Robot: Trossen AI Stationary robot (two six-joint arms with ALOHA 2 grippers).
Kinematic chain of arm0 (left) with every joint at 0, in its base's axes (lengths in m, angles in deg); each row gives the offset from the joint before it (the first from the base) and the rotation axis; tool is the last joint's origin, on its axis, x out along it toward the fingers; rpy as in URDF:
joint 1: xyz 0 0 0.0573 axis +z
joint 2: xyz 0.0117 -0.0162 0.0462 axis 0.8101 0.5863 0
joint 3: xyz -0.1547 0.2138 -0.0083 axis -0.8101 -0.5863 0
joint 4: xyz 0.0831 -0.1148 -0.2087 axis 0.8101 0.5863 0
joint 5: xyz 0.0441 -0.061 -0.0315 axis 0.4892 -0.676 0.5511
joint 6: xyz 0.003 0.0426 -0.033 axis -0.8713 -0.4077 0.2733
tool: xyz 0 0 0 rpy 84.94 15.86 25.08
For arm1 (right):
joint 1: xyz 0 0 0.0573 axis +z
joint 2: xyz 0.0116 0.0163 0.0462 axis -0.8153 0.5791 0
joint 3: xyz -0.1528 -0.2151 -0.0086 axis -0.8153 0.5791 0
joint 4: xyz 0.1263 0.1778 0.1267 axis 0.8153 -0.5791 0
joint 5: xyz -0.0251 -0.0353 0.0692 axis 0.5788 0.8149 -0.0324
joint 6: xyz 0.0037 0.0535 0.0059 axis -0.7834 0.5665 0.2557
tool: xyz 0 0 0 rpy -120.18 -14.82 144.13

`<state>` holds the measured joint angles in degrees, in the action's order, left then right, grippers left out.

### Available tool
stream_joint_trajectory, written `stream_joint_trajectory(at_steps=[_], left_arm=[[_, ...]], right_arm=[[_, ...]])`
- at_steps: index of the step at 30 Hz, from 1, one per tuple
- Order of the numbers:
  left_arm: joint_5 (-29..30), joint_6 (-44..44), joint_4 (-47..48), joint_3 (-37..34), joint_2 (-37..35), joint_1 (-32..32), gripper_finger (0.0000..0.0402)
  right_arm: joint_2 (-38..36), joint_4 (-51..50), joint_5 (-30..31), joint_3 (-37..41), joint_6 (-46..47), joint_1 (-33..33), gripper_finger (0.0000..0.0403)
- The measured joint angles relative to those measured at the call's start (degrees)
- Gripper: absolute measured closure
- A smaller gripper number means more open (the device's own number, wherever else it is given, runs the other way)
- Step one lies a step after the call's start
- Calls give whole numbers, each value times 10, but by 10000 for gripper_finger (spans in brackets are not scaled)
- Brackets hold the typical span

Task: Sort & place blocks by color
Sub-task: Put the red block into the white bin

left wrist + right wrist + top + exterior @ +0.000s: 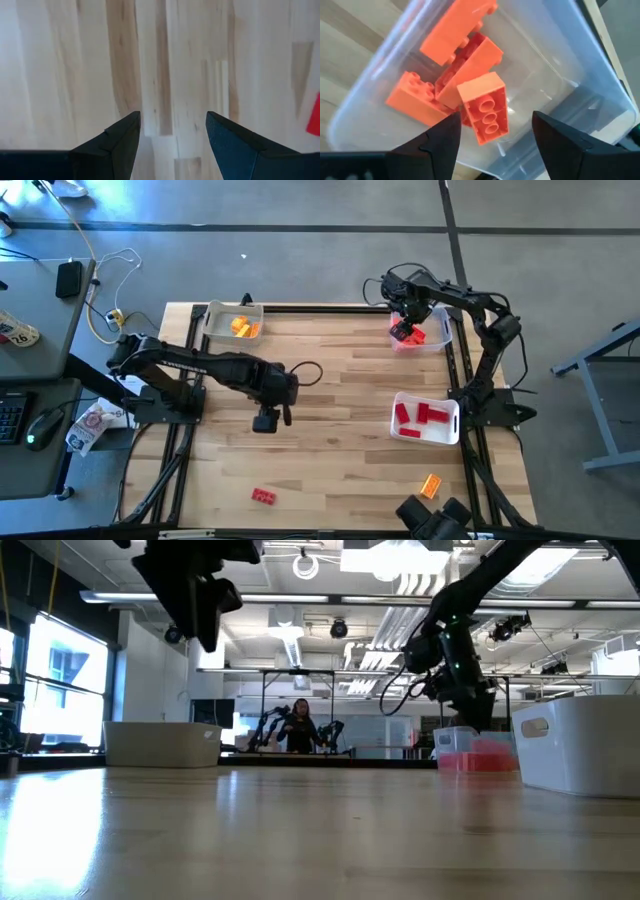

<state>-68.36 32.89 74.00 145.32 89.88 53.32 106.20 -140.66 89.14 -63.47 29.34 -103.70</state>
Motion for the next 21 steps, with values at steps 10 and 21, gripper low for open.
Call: stream_joint_trajectory(at_steps=[10,21], left_arm=[[0,78,24,0,0,-77,190],[14,175,22,0,0,-200,190]], right_arm=[[-25,-20,-33,-39,31,34,172],[-123,-18,-32,-39,129,112,172]])
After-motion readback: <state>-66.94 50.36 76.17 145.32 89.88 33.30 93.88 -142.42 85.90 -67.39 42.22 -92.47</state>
